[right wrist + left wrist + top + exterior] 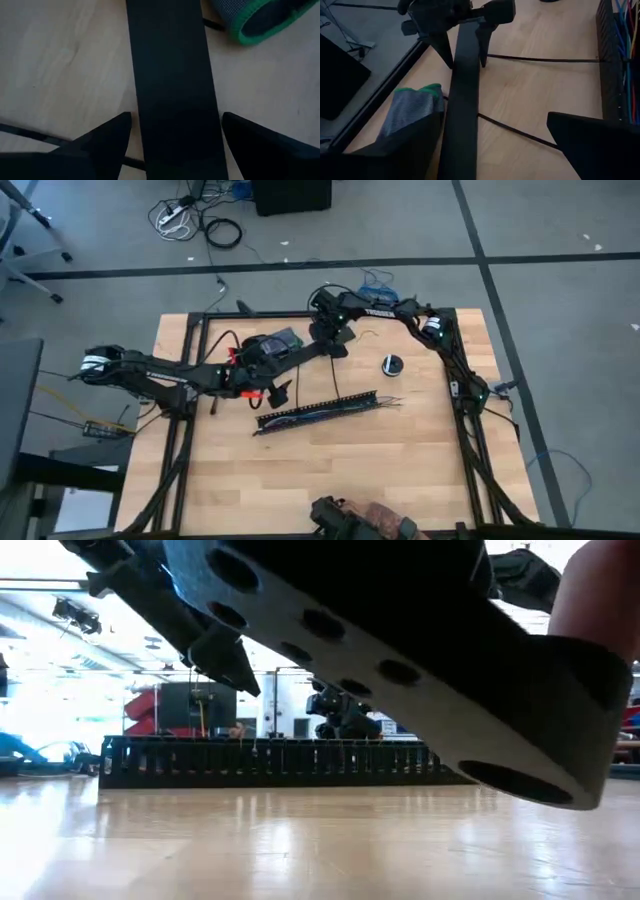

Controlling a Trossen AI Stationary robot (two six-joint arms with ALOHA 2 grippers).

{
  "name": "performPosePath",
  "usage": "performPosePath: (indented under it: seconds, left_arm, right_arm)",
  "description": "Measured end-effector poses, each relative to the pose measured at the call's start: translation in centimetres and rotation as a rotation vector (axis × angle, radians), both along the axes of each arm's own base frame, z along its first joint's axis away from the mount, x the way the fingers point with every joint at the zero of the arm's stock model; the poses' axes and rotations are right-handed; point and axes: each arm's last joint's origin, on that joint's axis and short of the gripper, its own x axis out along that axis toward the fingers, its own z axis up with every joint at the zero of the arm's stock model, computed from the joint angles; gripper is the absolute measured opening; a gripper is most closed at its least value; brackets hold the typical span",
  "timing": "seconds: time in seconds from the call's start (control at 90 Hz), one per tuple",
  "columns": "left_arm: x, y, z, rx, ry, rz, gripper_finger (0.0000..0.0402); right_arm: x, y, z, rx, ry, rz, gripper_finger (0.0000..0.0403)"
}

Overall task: Ziptie cables
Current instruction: Close the black cable duct

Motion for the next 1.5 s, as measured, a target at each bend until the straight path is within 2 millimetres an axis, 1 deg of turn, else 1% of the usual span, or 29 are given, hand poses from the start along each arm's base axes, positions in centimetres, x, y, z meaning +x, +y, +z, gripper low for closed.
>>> performPosePath:
  seconds: [0.744,0.844,1.033,1.144,1.189,1.356,1.5]
  left_arm:
    - [0.0,0.0,0.0,0.0,0.0,0.0,0.0364]
    - [0.0,0.0,0.0,0.0,0.0,0.0,0.0364]
    - [0.0,0.0,0.0,0.0,0.0,0.0,0.0364]
    - [0.0,0.0,0.0,0.0,0.0,-0.001,0.0364]
    - [0.0,0.0,0.0,0.0,0.0,-0.001,0.0364]
    - [0.0,0.0,0.0,-0.001,0.0,-0.001,0.0364]
    - [0.0,0.0,0.0,-0.001,0.0,-0.001,0.0364]
  right_arm:
    - [0.04,0.05,0.02,-0.003,0.0,-0.002,0.0305]
    - [0.04,0.05,0.04,-0.003,0.0,-0.001,0.0289]
    - [0.09,0.02,0.12,-0.007,-0.007,0.0,0.0223]
    - [0.1,0.04,0.33,-0.004,-0.015,0.004,0.0204]
    - [0.17,-0.02,0.54,-0.012,-0.023,0.002,0.0203]
    - [0.12,0.02,0.36,-0.006,-0.015,0.002,0.0218]
    - [0.15,0.1,0.34,0.015,-0.02,-0.006,0.022]
